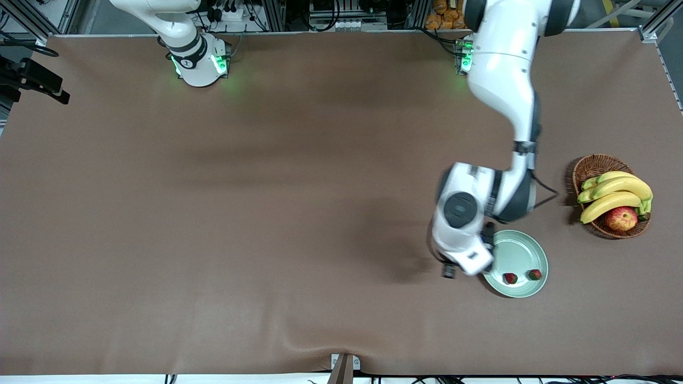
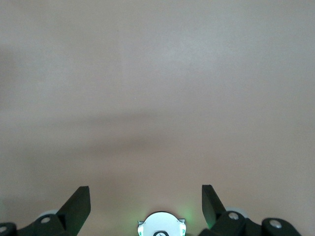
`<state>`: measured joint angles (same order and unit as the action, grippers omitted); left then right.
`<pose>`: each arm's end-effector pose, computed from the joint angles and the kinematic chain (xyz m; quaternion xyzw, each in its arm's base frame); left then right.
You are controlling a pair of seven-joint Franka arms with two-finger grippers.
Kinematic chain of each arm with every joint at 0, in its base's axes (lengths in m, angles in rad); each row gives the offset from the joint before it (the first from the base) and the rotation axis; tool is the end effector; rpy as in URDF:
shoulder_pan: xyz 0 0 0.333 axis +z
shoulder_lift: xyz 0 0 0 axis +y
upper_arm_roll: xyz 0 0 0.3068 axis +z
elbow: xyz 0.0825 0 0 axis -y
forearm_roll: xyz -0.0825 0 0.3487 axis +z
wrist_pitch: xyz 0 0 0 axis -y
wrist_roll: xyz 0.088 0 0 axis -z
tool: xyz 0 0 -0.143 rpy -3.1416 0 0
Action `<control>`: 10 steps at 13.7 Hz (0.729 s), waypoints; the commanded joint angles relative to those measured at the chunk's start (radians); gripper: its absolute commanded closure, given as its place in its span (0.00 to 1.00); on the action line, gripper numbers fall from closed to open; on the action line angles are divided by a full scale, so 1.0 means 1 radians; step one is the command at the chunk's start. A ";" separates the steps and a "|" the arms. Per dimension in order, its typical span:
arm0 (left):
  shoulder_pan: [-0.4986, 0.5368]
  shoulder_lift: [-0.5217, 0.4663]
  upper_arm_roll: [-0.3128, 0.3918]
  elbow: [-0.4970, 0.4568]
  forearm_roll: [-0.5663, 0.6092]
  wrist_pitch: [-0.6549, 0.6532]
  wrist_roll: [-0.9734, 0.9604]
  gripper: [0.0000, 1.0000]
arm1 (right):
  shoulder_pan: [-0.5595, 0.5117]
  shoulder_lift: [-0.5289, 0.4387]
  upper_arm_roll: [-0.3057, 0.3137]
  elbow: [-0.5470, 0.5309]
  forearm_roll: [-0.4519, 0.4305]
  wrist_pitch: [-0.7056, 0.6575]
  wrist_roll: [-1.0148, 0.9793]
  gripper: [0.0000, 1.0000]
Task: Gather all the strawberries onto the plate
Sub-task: 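Carry the strawberry to the plate and open the left gripper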
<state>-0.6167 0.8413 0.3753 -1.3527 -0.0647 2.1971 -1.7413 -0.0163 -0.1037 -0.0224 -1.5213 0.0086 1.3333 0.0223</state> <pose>0.6719 -0.2248 0.2253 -0.7558 -0.6449 -0.1077 0.0365 0.4577 -0.0170 0.6315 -0.9987 0.0295 0.0421 0.0057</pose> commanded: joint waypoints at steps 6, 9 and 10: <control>0.225 -0.008 -0.038 -0.028 -0.003 -0.112 0.213 1.00 | 0.013 0.004 -0.002 0.023 -0.006 -0.060 -0.012 0.00; 0.275 -0.008 -0.099 -0.051 -0.004 -0.117 0.223 1.00 | 0.013 0.004 -0.002 0.023 -0.006 -0.060 -0.012 0.00; 0.282 -0.014 -0.116 -0.071 -0.004 -0.117 0.230 1.00 | 0.013 0.004 -0.002 0.023 -0.006 -0.060 -0.012 0.00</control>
<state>-0.3414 0.8435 0.2889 -1.3894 -0.0655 2.0923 -1.5275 -0.0064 -0.1037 -0.0224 -1.5167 0.0086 1.2899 0.0220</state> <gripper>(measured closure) 0.674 0.000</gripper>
